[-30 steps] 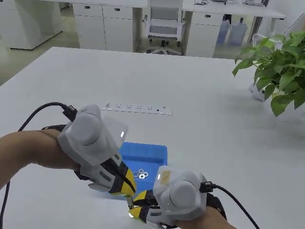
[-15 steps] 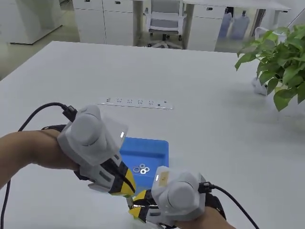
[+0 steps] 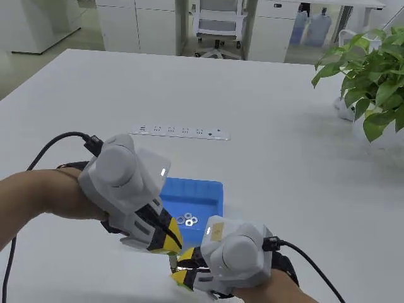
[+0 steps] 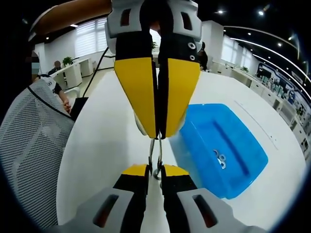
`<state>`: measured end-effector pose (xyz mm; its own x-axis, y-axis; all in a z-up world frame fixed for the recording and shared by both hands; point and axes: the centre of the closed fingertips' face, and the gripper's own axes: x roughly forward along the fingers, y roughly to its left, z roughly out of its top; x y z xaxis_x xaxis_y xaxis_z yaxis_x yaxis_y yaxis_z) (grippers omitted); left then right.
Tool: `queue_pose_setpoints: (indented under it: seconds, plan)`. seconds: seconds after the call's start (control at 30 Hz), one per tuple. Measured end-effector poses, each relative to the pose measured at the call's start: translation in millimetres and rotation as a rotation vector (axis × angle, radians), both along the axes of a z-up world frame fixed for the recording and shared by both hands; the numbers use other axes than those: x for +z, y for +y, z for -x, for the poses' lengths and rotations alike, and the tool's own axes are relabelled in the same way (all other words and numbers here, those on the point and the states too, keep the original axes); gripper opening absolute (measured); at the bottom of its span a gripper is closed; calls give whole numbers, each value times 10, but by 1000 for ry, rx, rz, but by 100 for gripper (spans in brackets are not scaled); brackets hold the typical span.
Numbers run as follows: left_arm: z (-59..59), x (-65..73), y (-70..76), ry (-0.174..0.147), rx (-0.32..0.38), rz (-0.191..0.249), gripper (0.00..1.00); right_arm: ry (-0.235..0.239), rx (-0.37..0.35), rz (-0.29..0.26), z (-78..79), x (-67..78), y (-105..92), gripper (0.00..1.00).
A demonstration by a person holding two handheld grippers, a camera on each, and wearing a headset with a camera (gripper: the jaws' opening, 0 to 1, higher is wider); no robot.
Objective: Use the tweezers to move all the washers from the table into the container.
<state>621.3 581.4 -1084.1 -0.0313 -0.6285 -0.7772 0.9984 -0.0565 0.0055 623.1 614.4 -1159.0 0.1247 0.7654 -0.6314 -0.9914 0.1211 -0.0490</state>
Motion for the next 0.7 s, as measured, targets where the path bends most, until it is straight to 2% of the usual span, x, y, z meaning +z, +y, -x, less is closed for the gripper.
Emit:
queue_pose_setpoints:
  seconds: [0.7]
  plan:
    - [11, -4, -24, 5, -7, 2, 5, 25, -32, -9, -8, 0, -4, 9]
